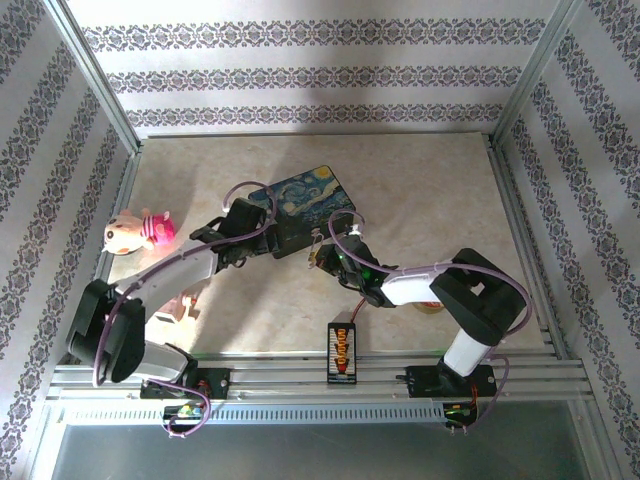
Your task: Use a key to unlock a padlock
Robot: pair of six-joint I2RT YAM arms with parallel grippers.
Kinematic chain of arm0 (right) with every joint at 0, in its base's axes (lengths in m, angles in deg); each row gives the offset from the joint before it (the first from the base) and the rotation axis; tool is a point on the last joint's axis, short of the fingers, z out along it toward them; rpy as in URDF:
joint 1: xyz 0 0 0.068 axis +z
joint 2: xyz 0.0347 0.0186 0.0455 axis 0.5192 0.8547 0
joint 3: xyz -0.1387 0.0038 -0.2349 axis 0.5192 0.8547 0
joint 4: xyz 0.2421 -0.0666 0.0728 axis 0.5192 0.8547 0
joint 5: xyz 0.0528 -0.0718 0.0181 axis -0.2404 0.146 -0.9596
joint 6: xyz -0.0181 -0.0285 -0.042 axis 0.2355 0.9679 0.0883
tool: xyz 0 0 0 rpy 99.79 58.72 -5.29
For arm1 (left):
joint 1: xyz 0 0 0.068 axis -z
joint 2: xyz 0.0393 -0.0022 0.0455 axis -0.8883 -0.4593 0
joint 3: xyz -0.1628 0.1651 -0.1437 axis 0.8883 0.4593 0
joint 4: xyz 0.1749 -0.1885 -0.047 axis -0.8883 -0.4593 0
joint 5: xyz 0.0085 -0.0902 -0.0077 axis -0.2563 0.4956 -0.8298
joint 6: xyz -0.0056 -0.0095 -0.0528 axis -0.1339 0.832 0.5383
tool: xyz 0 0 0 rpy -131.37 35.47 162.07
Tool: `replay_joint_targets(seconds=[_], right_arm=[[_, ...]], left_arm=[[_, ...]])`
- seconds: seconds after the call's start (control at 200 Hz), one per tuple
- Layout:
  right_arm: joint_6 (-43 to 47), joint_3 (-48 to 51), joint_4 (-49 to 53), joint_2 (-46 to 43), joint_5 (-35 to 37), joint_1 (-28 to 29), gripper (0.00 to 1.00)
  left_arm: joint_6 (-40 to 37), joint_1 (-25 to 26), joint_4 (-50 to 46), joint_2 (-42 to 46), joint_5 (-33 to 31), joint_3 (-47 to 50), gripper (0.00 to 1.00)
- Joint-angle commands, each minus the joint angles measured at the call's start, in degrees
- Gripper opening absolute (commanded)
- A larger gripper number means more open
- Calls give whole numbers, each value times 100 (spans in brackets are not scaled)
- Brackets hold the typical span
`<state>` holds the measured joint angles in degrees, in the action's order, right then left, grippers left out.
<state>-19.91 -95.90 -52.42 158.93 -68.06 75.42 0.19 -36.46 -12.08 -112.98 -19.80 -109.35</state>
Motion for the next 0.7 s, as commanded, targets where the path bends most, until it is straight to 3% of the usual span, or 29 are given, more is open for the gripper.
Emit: replay_joint_targets(seconds=[0.0, 0.33, 0.7], right_arm=[[212, 144, 230, -235, 113, 1, 0], [743, -320, 1040, -267, 186, -15, 0], [1551, -968, 2513, -232, 909, 119, 0]], left_arm=[[-15, 53, -264, 353, 3, -28, 99], [-614, 153, -380, -459, -408, -668, 99], [-764, 149, -610, -979, -832, -720, 99]])
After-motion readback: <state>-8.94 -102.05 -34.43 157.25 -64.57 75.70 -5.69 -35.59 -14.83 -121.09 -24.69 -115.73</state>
